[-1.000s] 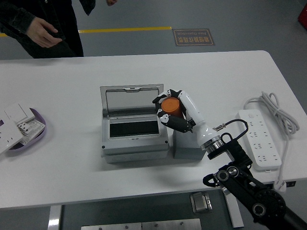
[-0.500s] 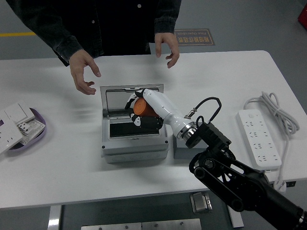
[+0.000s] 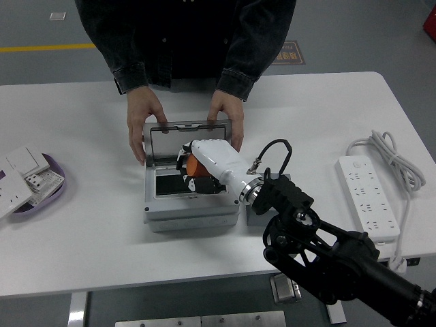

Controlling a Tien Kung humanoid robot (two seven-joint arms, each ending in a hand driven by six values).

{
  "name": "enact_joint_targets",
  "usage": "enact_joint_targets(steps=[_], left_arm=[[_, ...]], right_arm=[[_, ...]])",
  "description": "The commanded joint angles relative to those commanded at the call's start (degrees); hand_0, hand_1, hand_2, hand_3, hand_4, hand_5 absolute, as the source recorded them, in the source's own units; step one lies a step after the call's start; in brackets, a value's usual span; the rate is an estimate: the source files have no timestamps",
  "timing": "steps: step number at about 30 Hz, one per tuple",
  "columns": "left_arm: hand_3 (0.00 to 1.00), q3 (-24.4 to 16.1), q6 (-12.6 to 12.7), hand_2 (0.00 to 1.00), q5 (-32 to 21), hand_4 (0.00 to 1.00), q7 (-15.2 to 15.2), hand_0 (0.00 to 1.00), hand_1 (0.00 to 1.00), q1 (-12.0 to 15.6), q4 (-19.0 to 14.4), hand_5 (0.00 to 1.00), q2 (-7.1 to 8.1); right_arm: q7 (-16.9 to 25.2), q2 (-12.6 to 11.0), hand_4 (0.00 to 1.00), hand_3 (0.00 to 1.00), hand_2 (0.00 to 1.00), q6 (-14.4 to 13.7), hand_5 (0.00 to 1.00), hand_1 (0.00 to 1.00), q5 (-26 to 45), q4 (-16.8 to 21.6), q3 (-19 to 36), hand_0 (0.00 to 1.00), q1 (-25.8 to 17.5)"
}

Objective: Pick up the cylinder from the cube,place it in the box,flap close box

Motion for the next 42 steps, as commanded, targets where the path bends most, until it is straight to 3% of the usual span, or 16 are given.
enact_joint_targets(steps=[1, 6, 7, 12, 13, 18, 19, 24, 25, 30, 31, 33, 37, 42], left_arm=[[0.635, -0.1, 0.0, 0.583, 0.1, 0.675, 0.0, 0.612, 0.619, 0.0, 0.0, 0.199, 0.00], [0.635, -0.1, 0.0, 0.583, 0.2, 0.675, 0.1, 0.612, 0.619, 0.0, 0.0, 0.199, 0.08], [0.636, -0.1, 0.0, 0.583, 0.1, 0.675, 0.1, 0.612, 0.620, 0.0, 0.0, 0.198, 0.10], [0.636, -0.1, 0.0, 0.583, 0.1, 0.675, 0.1, 0.612, 0.620, 0.0, 0.0, 0.198, 0.07], [0.635, 0.0, 0.0, 0.583, 0.1, 0.675, 0.1, 0.612, 0.620, 0.0, 0.0, 0.200, 0.07], [0.635, 0.1, 0.0, 0.583, 0.0, 0.675, 0.0, 0.612, 0.620, 0.0, 0.0, 0.200, 0.08], [0.636, 0.2, 0.0, 0.583, -0.1, 0.674, 0.0, 0.612, 0.620, -0.1, 0.0, 0.199, 0.08], [0.636, 0.5, 0.0, 0.583, -0.3, 0.674, -0.1, 0.612, 0.620, -0.1, 0.0, 0.199, 0.02], [0.635, 0.5, 0.0, 0.583, -0.3, 0.674, -0.2, 0.612, 0.620, -0.1, 0.0, 0.199, 0.00], [0.635, 0.7, -0.1, 0.583, -0.4, 0.674, -0.1, 0.612, 0.620, 0.0, 0.0, 0.199, -0.09], [0.635, 0.6, -0.1, 0.583, -0.3, 0.674, -0.1, 0.612, 0.620, 0.1, 0.0, 0.199, -0.08], [0.635, 0.5, -0.1, 0.583, -0.1, 0.674, -0.1, 0.612, 0.620, 0.0, 0.0, 0.199, -0.04], [0.635, 0.2, -0.1, 0.583, 0.3, 0.674, -0.1, 0.612, 0.620, -0.2, 0.0, 0.198, 0.11], [0.635, 0.2, -0.2, 0.583, 0.4, 0.674, 0.0, 0.612, 0.620, -0.2, 0.0, 0.198, 0.15]], right_arm=[[-0.2, 0.0, 0.559, 0.642, 0.602, 0.3, 0.074, 0.579, 0.0, 0.0, -0.3, 0.372, 0.1], [-0.9, 0.0, 0.559, 0.642, 0.602, 1.2, 0.074, 0.579, -0.4, -0.3, -1.3, 0.372, 0.5], [-0.9, 0.0, 0.610, 0.684, 0.684, 1.3, 0.149, 0.682, -0.5, -0.3, -1.4, 0.719, 0.5], [-1.3, -0.1, 0.610, 0.684, 0.684, 2.0, 0.149, 0.682, -0.6, -0.5, -1.8, 0.719, 0.6], [-1.3, -0.1, 0.697, 0.731, 0.727, 2.2, 0.174, 0.716, -0.6, -0.6, -1.8, 0.804, 0.5], [-1.1, -0.1, 0.697, 0.731, 0.727, 2.4, 0.174, 0.716, -0.4, -0.8, -1.9, 0.804, 0.3], [-0.8, -0.1, 0.777, 0.788, 0.742, 2.2, 0.217, 0.742, 0.3, -0.7, -1.8, 0.827, 0.2], [2.9, -0.5, 0.777, 0.788, 0.742, 0.1, 0.217, 0.742, 7.3, 0.0, -1.7, 0.827, -0.6], [3.9, -0.7, 0.880, 0.795, 0.745, -0.4, 0.285, 0.740, 9.0, 0.5, -1.5, 0.833, -0.8], [8.1, -2.7, 0.880, 0.795, 0.745, -3.3, 0.285, 0.740, 18.2, 5.2, 0.5, 0.833, -0.4], [8.6, -3.4, 0.817, 0.791, 0.739, -3.8, 0.225, 0.734, 20.0, 6.2, 1.1, 0.823, 0.1], [9.3, -4.5, 0.817, 0.791, 0.739, -4.7, 0.225, 0.734, 22.8, 7.1, 2.0, 0.823, 1.2], [9.8, -7.0, 0.802, 0.766, 0.718, -6.1, 0.228, 0.712, 27.9, 5.0, 2.7, 0.793, 4.5], [10.2, -8.3, 0.802, 0.766, 0.718, -6.9, 0.228, 0.712, 30.5, -0.2, 1.3, 0.793, 7.8]])
